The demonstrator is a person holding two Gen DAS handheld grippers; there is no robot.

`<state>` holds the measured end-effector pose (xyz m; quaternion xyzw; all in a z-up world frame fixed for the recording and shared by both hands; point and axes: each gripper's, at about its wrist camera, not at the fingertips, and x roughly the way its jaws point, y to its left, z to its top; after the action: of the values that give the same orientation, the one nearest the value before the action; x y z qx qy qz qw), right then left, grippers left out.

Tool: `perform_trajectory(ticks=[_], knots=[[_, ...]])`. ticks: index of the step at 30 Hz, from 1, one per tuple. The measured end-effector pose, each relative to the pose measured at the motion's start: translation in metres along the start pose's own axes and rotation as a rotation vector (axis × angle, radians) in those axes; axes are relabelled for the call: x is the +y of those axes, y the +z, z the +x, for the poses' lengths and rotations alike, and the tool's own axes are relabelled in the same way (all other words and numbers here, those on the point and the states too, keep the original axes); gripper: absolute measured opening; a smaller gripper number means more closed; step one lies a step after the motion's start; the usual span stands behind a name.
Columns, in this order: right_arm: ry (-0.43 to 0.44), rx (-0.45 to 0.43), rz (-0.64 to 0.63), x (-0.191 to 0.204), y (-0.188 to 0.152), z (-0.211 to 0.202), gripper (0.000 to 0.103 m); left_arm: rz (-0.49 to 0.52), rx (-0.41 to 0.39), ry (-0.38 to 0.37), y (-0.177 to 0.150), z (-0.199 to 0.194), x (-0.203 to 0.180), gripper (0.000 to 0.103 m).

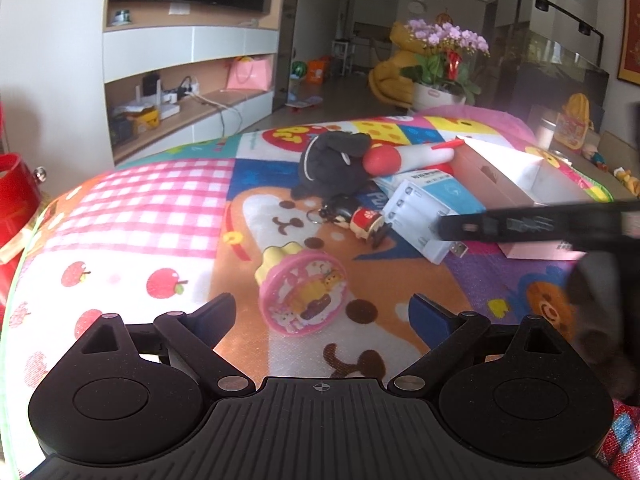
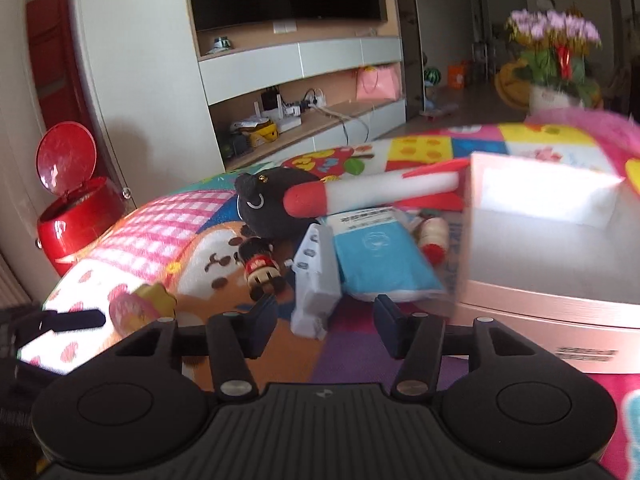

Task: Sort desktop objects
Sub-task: 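Grasp the white battery charger with the right gripper while left holds the round toy, then set the white charger on the mat in front of the box with the right gripper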

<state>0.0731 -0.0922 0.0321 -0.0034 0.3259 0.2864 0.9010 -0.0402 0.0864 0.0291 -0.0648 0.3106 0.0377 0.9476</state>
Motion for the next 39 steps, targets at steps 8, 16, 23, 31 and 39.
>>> perform_trajectory(ticks=[8,16,23,31,39], knots=[[0.09,0.111,0.057,-0.001,-0.007,0.019,0.017,-0.006,0.015,0.028,-0.002,0.001,0.009,0.097],[0.193,0.221,0.061,-0.034,-0.036,-0.054,0.018,0.017,0.028,0.028,-0.005,0.008,-0.01,0.097],[-0.148,0.025,-0.007,-0.058,-0.064,-0.091,0.051,-0.006,0.043,0.142,-0.002,0.018,-0.023,0.088],[-0.219,-0.106,0.155,-0.082,-0.088,-0.103,0.078,0.056,0.055,0.228,0.004,0.038,-0.027,0.06],[-0.216,-0.145,0.155,-0.08,-0.09,-0.107,0.09,0.167,0.08,0.034,0.021,0.016,-0.06,0.06]])
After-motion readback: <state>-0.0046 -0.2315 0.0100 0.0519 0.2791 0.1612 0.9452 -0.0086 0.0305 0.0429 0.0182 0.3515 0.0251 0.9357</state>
